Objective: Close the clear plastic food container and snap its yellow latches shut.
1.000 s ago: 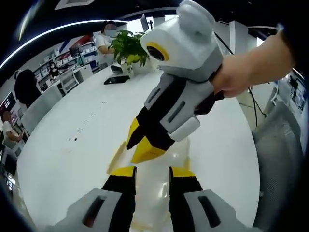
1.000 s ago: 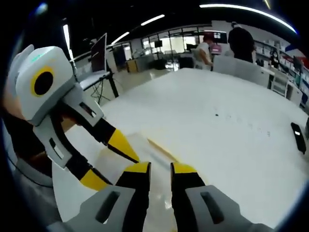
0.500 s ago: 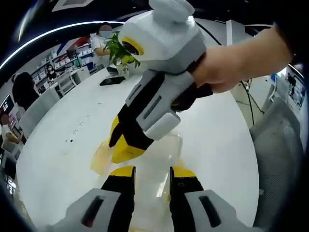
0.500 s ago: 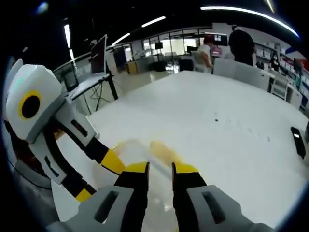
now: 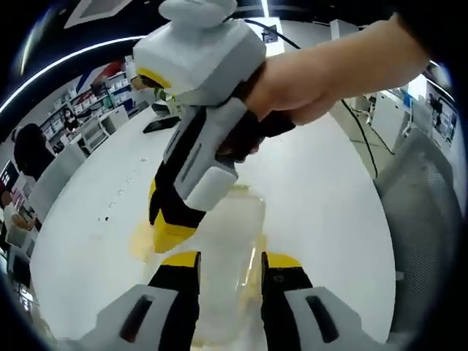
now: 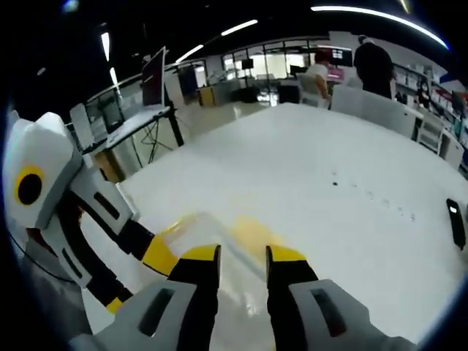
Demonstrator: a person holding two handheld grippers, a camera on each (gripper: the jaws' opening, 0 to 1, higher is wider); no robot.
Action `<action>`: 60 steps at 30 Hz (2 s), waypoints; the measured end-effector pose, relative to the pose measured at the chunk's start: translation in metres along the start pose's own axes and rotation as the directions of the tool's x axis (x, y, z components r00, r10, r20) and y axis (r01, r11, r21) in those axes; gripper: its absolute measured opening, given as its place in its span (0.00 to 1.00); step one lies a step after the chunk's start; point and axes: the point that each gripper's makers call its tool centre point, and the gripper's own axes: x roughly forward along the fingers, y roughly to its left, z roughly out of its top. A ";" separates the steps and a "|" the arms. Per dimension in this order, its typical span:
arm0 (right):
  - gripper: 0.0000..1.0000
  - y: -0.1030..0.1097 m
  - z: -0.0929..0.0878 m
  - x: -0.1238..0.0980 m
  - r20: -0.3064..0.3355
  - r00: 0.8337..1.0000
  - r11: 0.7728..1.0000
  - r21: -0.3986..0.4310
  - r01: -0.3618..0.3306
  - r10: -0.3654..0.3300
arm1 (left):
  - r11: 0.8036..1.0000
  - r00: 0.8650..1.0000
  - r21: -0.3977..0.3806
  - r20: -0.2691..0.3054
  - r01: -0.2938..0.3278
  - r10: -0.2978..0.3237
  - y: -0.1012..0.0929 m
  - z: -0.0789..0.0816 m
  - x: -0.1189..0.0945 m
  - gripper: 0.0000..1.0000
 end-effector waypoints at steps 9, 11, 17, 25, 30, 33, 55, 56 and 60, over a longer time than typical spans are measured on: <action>0.25 0.001 -0.002 0.006 -0.067 0.995 0.997 -0.014 -0.074 0.073 | 0.997 1.000 0.079 -0.027 0.008 -0.006 -0.005 -0.006 0.003 0.28; 0.26 0.002 -0.004 0.008 -0.082 0.993 0.996 -0.025 -0.089 0.086 | 0.997 1.000 0.082 -0.028 0.008 -0.006 -0.005 -0.007 0.004 0.29; 0.27 0.003 -0.009 0.012 -0.121 0.985 0.990 -0.048 -0.130 0.123 | 0.995 0.999 0.104 -0.036 0.005 -0.001 -0.004 -0.010 0.005 0.29; 0.27 0.002 -0.010 0.016 -0.160 0.974 0.983 -0.063 -0.175 0.163 | 0.992 0.999 0.122 -0.034 0.004 0.000 -0.003 -0.011 0.007 0.29; 0.29 0.006 -0.013 0.016 -0.215 0.953 0.965 -0.107 -0.239 0.212 | 0.986 0.999 0.167 -0.038 0.003 0.003 -0.001 -0.010 0.009 0.28; 0.34 0.014 -0.018 0.013 -0.287 0.919 0.929 -0.175 -0.326 0.269 | 0.981 0.999 0.194 -0.049 0.006 0.003 -0.001 -0.011 0.010 0.28; 0.32 0.016 -0.024 0.009 -0.503 0.793 0.837 -0.218 -0.501 0.343 | 0.975 0.997 0.223 -0.080 0.022 -0.004 -0.002 -0.010 0.010 0.28; 0.33 0.017 -0.024 0.009 -0.519 0.783 0.832 -0.219 -0.510 0.344 | 0.975 0.997 0.220 -0.080 0.025 -0.007 -0.001 -0.010 0.010 0.28; 0.33 0.019 -0.026 0.008 -0.547 0.757 0.820 -0.204 -0.534 0.357 | 0.978 0.995 0.206 -0.094 0.042 -0.023 0.000 -0.009 0.011 0.28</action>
